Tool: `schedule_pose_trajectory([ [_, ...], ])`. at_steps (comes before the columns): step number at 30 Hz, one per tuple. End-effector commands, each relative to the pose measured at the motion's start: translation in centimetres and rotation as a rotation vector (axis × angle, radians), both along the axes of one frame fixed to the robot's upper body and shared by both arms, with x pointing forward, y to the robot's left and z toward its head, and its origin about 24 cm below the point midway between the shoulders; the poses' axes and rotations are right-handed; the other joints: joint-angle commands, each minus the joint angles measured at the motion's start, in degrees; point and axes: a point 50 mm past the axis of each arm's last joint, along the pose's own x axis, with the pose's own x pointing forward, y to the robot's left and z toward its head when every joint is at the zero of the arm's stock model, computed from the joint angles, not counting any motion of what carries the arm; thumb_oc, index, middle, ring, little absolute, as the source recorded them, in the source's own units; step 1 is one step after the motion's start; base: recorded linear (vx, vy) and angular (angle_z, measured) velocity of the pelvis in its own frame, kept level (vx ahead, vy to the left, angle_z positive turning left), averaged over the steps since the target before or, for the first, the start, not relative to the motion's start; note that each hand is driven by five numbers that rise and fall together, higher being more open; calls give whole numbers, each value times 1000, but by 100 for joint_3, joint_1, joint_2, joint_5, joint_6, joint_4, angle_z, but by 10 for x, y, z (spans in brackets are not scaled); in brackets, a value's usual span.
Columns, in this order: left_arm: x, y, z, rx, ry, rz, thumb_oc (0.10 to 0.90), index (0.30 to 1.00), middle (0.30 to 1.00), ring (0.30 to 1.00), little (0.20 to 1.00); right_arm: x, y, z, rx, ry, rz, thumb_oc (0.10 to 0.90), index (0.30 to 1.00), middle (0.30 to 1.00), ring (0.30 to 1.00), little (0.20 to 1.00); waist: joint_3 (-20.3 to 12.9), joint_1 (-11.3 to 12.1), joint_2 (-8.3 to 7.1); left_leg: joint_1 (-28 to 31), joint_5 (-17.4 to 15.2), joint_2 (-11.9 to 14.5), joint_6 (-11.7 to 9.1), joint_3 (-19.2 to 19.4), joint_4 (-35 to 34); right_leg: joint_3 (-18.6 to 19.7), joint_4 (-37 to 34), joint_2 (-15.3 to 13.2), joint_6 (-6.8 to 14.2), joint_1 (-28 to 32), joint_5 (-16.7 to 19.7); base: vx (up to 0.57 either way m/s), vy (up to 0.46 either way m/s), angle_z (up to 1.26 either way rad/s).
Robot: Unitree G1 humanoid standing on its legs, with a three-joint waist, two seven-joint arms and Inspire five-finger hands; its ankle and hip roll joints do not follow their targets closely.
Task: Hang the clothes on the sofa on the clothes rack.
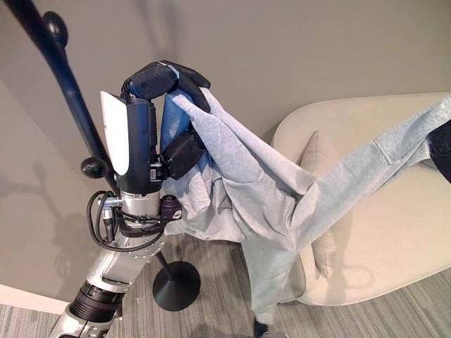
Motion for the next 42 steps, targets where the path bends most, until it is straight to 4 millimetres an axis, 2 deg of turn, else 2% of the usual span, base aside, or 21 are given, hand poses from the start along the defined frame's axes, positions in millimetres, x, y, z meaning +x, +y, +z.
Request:
schedule_pose_trajectory([
  [1,-15,-3,63,-57,-364,-43,400,300,300,300,300,-21,10,48,-135,-258,25,400,300,300,300,300,-317,-32,-39,475,-82,199,-232,-81,54,-123,261,8,804,232,117,-19,-29,-7],
  [3,-16,-12,74,-94,-408,-101,400,300,300,300,300,-21,11,53,-151,-273,34,400,300,300,300,300,-358,-111,-25,504,-90,198,-239,-46,55,-75,236,20,808,233,138,-16,-35,-7],
  [4,-17,-23,76,-105,-395,-178,400,300,300,300,300,-20,12,53,-144,-275,45,400,300,300,300,300,-374,-159,4,520,-94,198,-236,-36,55,-48,219,35,808,238,145,-11,-30,-5],
  [6,-17,-30,75,-116,-363,-242,400,300,300,300,300,-20,12,52,-138,-276,49,400,300,300,300,300,-373,-173,9,526,-97,200,-231,-28,55,-38,207,43,808,237,153,-6,-30,-10],
  [8,-10,-60,57,-180,-108,-546,400,300,300,300,300,-19,14,51,-116,-284,51,400,300,300,300,300,-336,-267,49,541,-109,212,-206,-43,64,42,202,64,808,231,163,-25,-37,-8],
  [9,-9,-60,58,-179,-98,-556,400,300,300,300,300,-20,13,51,-117,-282,47,400,300,300,300,300,-346,-251,44,540,-96,210,-199,-35,60,33,201,62,807,230,170,0,0,0],
  [11,-5,-73,45,-163,56,-688,400,300,300,300,300,-20,12,51,-107,-271,25,400,300,300,300,300,-325,-268,60,533,-86,216,-189,-55,62,59,195,72,803,223,172,-13,-13,-2],
  [13,-6,-77,35,-136,158,-776,400,300,300,300,300,-21,10,52,-110,-262,0,400,300,300,300,300,-313,-257,77,527,-67,239,-191,-78,65,96,195,90,795,222,144,-31,-38,-3],
  [16,-12,-69,39,-127,150,-803,400,300,300,300,300,-23,11,53,-118,-262,-27,400,300,300,300,300,-310,-238,110,540,-33,292,-206,-82,69,133,189,132,781,230,64,-22,-32,-4],
  [18,-18,-56,53,-152,61,-766,400,300,300,300,300,-25,10,55,-134,-264,-48,400,300,300,300,300,-334,-239,88,562,24,373,-240,-73,76,174,194,195,758,245,-48,-39,-62,-6],
  [19,-18,-56,54,-153,57,-762,400,300,300,300,300,-25,10,56,-135,-266,-46,400,300,300,300,300,-321,-245,98,566,33,383,-250,-70,75,175,200,204,750,245,-60,-34,-67,-10],
  [24,-36,-35,89,-174,-197,-674,400,300,300,300,300,-27,11,63,-179,-273,-54,400,300,300,300,300,-377,-218,58,596,292,677,-425,-44,135,224,172,410,642,297,-263,-32,-104,-8],
  [25,-37,-35,90,-177,-207,-667,400,300,300,300,300,-27,11,65,-181,-279,-52,400,300,300,300,300,-336,-228,85,598,315,713,-433,-46,141,218,167,442,619,306,-270,-51,-168,-4],
  [26,-46,-26,102,-193,-316,-640,400,300,300,300,300,-27,13,66,-202,-274,-43,400,300,300,300,300,-425,-165,23,620,415,827,-453,-48,163,241,153,513,590,340,-329,-41,-134,-3],
  [29,-56,-19,111,-196,-413,-585,400,300,300,300,300,-27,16,70,-215,-282,-24,400,300,300,300,300,-383,-106,90,650,541,957,-462,-66,191,248,140,626,514,402,-385,-41,-141,-3],
  [30,-61,-10,116,-201,-478,-526,400,300,300,300,300,-27,17,71,-217,-281,-18,400,300,300,300,300,-425,-4,95,668,632,1022,-462,-103,197,245,133,670,486,450,-416,-31,-107,0],
  [33,-64,-2,119,-223,-530,-472,400,300,300,300,300,-26,17,72,-220,-286,-16,400,300,300,300,300,-443,69,130,712,705,1074,-462,-132,180,213,127,724,452,523,-431,-20,-87,6],
  [34,-67,9,123,-228,-576,-396,400,300,300,300,300,-25,16,74,-226,-282,-19,400,300,300,300,300,-472,144,156,758,777,1119,-462,-140,161,210,114,766,425,564,-468,-18,-82,17],
  [38,-76,22,134,-202,-699,-264,400,300,300,300,300,-24,18,76,-234,-294,6,400,300,300,300,300,-552,294,247,814,843,1162,-462,-180,184,202,104,823,376,666,-526,-2,-68,11],
  [42,-82,28,144,-181,-795,-161,400,300,300,300,300,-24,20,78,-244,-314,21,400,300,300,300,300,-608,349,310,861,878,1172,-462,-217,134,161,80,850,370,742,-531,10,-26,9],
])
